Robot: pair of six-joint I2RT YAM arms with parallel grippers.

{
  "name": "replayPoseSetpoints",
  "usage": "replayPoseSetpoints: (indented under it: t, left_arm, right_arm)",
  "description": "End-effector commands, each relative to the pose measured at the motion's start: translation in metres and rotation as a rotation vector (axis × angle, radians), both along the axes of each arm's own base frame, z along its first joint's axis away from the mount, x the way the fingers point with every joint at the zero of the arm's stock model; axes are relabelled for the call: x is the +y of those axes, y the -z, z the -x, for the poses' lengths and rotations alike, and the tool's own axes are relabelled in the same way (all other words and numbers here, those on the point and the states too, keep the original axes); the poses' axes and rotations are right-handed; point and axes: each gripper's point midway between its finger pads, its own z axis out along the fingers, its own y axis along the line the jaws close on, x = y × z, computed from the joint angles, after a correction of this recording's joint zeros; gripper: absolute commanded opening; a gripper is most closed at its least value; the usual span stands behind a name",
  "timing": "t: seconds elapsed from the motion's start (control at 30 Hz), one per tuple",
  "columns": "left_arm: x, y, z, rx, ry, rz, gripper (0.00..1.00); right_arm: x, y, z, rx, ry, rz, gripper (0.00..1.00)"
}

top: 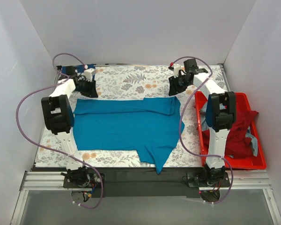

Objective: Fold and stack the t-shirts
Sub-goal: Fold the tshirt

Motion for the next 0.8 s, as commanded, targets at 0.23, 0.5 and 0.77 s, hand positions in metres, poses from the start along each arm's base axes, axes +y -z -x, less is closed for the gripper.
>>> replayPoseSetpoints:
  t: [0.23,0.5,0.77]
  left_arm:
    - [-0.209,-0.079,-0.033,-0.188,0.157,0.162,0.38]
    - [-0.279,-0.037,-0.032,-0.104,0.146,0.166,0.38]
    - [-0.305,-0.015,-0.019,-0.065,0.164,0.151,0.38]
  right_arm:
    - [0.006,-0.03,-0.005,0.027,0.096,-0.113,0.47]
    - [0.004,0.001,-0.009,0.098,0.145,-0.094,0.44]
    - [-0.004,0.032,0.0,0.163,0.184,-0.041,0.43]
